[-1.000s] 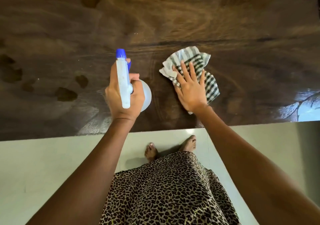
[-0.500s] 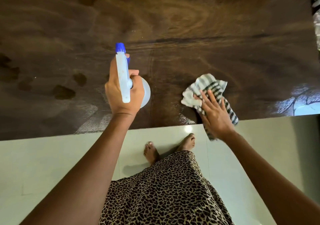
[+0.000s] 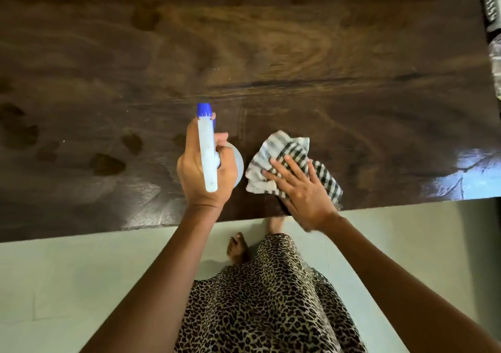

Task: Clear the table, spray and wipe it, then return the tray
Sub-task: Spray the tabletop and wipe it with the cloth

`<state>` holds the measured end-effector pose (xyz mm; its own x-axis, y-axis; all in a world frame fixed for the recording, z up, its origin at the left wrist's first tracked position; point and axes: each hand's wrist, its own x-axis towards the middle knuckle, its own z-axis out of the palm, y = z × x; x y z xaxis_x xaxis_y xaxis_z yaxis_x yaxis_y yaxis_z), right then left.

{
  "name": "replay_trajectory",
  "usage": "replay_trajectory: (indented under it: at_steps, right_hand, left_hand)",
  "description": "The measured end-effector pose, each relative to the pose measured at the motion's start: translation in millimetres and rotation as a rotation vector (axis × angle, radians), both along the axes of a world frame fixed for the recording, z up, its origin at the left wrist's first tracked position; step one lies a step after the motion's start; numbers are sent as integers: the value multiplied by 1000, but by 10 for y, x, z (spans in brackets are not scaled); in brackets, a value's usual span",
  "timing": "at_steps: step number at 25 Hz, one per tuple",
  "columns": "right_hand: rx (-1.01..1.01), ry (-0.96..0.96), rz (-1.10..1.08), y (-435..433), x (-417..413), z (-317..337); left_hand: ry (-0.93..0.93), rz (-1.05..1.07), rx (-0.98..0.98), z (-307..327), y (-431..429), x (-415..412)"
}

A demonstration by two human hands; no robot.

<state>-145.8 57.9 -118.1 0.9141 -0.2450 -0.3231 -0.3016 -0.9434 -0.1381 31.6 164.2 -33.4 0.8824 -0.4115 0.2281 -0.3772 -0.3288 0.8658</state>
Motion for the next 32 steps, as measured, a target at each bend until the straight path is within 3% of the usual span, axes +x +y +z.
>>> replay_trajectory:
  at_steps: [3, 6, 10, 12, 15, 17, 19, 21, 23, 26, 29, 32]
  right_hand:
    - [-20, -10, -208, -457, 896, -31]
    - [1, -2, -223, -567, 1652, -42]
    - [16, -24, 28, -443, 1309, -50]
    - [1, -76, 23, -639, 826, -82]
    - [27, -110, -391, -1290, 441, -61]
    - [32, -67, -746, -1676, 607, -31]
    - [-16, -57, -888, -1822, 1067, 15]
    - [-27, -63, -723, -1668, 1482, 4]
    - [-17, -60, -387, -1302, 1642, -33]
    - [-27, -67, -28, -852, 1254, -53]
    - [2, -156, -23, -1067, 561, -97]
    - [24, -129, -383, -1644, 252, -60]
  left_hand:
    - [21, 10, 31, 3, -31, -6]
    - [81, 10, 5, 31, -57, 15]
    - [40, -16, 35, 98, -164, 108]
    - [100, 60, -6, 109, -276, 239]
    - [116, 122, -71, 124, -467, 454]
    - [69, 124, -98, 152, -587, 589]
    - [29, 118, -124, 155, -706, 727]
    - [32, 119, -130, 131, -797, 836]
    - [60, 120, -124, 98, -858, 910]
    - [46, 118, -126, 89, -910, 899]
    - [7, 126, -153, 68, -923, 877]
    - [25, 183, -163, -68, -929, 870]
